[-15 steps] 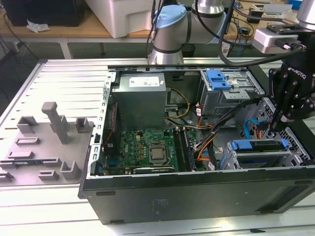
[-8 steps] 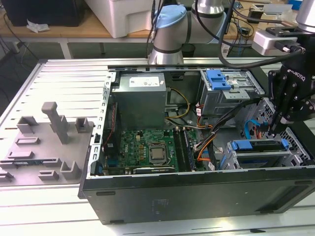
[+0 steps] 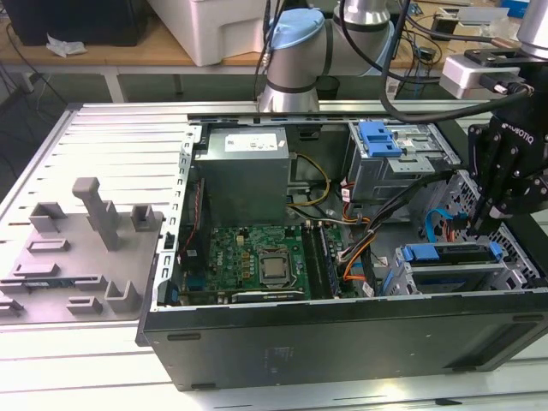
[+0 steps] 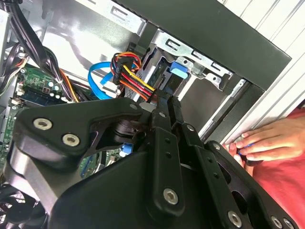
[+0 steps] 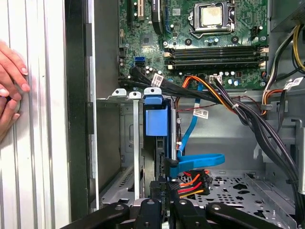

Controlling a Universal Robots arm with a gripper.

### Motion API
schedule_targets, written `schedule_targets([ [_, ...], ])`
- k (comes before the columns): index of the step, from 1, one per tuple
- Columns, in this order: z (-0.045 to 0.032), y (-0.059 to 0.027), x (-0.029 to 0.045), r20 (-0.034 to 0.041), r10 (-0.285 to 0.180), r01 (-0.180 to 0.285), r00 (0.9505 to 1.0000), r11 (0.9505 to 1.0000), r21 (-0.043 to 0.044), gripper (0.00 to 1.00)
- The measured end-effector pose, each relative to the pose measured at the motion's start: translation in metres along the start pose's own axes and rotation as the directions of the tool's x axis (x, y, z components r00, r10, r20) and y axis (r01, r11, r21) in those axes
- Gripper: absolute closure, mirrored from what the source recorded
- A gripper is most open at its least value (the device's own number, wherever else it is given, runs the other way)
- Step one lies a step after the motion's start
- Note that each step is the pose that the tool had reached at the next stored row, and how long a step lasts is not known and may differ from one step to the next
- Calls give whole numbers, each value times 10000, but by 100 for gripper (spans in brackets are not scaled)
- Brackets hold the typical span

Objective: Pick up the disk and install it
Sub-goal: 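Insert the first disk wire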

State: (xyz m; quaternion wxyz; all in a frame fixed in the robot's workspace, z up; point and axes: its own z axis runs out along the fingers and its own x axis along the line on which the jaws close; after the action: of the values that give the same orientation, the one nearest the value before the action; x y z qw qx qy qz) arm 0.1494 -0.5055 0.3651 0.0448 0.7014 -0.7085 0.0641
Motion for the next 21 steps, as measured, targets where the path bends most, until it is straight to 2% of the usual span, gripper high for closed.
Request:
schedule_targets([
  [5, 4, 0, 14, 50, 2, -2, 10000, 10000, 3, 84],
  [10, 9, 0, 27, 198, 8, -8, 9998, 10000, 14, 84],
  [21, 19, 0, 28, 202, 8, -8, 9998, 10000, 15, 84],
])
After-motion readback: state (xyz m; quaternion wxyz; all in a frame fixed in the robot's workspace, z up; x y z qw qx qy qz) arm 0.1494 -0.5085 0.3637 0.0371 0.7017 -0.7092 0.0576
